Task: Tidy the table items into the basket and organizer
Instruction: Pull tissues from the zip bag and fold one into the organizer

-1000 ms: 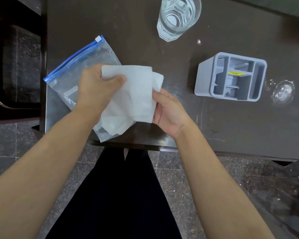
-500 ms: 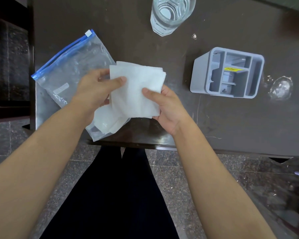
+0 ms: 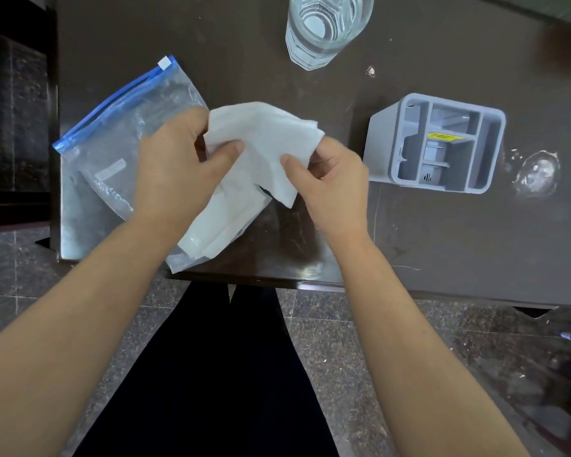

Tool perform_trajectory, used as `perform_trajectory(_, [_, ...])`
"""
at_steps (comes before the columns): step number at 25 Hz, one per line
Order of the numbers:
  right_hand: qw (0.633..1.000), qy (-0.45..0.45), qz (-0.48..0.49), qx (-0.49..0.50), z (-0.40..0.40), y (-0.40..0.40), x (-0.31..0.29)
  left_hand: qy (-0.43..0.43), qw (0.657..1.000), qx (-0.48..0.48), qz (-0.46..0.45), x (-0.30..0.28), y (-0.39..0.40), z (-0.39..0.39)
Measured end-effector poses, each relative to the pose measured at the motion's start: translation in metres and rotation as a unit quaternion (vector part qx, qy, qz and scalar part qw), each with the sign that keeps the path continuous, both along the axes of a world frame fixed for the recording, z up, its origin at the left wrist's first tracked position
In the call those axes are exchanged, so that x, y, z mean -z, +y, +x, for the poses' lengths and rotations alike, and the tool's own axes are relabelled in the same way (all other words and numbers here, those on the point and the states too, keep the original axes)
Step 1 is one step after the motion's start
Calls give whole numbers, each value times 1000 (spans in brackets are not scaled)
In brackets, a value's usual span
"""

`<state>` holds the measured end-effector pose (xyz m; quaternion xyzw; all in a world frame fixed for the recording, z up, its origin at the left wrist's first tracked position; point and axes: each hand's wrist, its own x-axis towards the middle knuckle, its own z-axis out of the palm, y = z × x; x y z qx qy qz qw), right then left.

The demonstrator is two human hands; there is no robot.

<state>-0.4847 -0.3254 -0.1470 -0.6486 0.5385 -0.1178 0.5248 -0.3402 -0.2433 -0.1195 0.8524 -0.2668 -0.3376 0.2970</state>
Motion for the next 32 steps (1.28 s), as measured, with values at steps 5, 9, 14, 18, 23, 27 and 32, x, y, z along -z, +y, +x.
perform_trajectory(5, [993, -41, 109, 15, 13, 17, -1, 67, 997, -30, 30, 12, -1, -8])
perform_trajectory(9, [973, -107, 202, 43, 14, 21, 1, 129, 991, -26, 27, 9, -3, -12])
perform_trajectory(14, [963, -123, 231, 61, 2, 10, -9, 240, 971, -7, -11, -5, -7, -13])
perform_trajectory(18, [962, -134, 220, 85, -22, -5, -28, 348, 934, 27, -83, -24, -18, -22])
perform_trajectory(23, [965, -160, 186, 89, -67, -32, -49, 273, 952, 92, -106, -39, -50, -53])
perform_trajectory(27, [979, -148, 102, 93, -105, -70, -67, 182, 970, 120, -107, -38, -97, -86])
perform_trajectory(32, [992, -76, -1, 97, -129, -119, -57, 84, 976, 184, -77, -23, -146, -119])
